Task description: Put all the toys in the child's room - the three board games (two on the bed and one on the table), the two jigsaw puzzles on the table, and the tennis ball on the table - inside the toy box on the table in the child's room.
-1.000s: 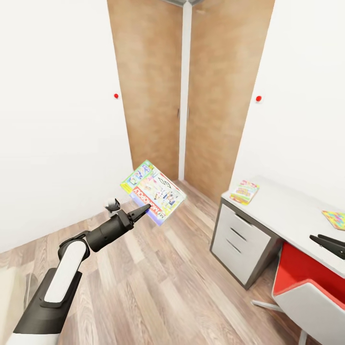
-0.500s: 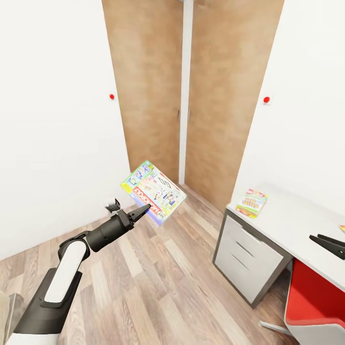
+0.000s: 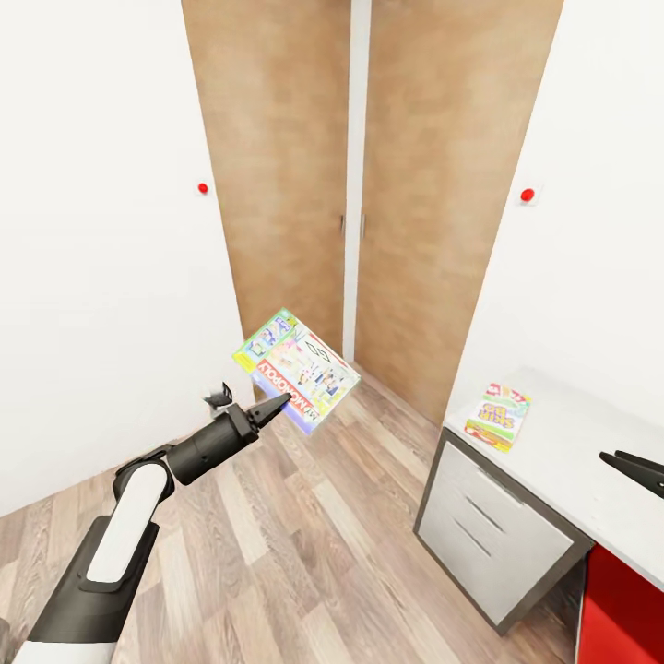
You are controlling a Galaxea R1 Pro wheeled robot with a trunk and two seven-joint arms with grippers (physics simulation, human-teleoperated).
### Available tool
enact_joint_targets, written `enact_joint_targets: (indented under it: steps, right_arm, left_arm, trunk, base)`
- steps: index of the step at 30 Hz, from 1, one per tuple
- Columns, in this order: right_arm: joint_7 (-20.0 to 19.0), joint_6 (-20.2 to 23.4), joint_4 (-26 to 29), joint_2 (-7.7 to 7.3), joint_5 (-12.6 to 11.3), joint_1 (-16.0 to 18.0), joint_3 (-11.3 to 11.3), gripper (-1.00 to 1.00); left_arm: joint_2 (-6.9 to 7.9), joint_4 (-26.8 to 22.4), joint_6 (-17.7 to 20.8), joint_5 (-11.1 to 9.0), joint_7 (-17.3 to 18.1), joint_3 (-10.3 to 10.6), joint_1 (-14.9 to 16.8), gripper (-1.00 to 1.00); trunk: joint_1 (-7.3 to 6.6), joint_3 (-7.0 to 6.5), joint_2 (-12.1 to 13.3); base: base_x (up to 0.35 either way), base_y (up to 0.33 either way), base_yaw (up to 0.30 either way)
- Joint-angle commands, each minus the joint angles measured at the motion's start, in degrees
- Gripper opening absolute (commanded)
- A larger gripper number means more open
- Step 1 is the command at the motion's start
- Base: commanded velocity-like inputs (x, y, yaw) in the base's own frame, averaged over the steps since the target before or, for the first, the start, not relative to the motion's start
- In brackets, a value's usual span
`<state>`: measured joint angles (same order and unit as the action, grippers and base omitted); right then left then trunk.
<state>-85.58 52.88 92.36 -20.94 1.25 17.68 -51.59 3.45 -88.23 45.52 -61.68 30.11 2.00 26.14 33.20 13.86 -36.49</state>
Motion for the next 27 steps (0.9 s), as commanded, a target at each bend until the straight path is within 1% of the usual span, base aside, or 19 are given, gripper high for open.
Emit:
enact_joint_targets:
  steps: [1,6,15,20,27]
  right_arm:
    - [-0.32,0.61,0.01,-0.03,0.13,0.07,-0.05,1.0]
    - [-0.35,0.63,0.01,-0.12,0.1,0.07,-0.08,1.0]
    - [-0.37,1.36,0.01,-0.3,0.07,0.07,-0.12,1.0]
    - [-0.37,1.88,0.01,-0.32,0.07,0.07,-0.16,1.0]
    - [-0.37,2.25,0.01,-0.62,0.07,0.11,-0.25,1.0]
  left_arm:
    - [0.02,-0.03,0.36,-0.57,-0.01,0.03,0.05,-1.0]
    - [-0.06,-0.07,0.34,-0.56,0.0,0.15,0.05,-1.0]
    - [-0.22,-0.63,0.35,-0.56,-0.03,0.38,0.05,-1.0]
    - [-0.27,-0.94,0.36,-0.56,-0.04,0.43,0.06,-1.0]
    - [-0.49,-1.17,0.36,-0.54,-0.05,0.52,0.12,-1.0]
  trunk:
    - [0.05,0.06,-0.07]
    - [0.05,-0.07,-0.07]
    - [0.05,-0.36,-0.07]
    - [0.05,-0.55,-0.07]
    - [0.05,-0.82,-0.07]
  base:
    - [0.337,0.0,-0.137]
    - [0.337,0.0,-0.184]
    - [0.302,0.0,-0.246]
    - [0.12,0.0,-0.265]
    - [0.022,0.0,-0.269]
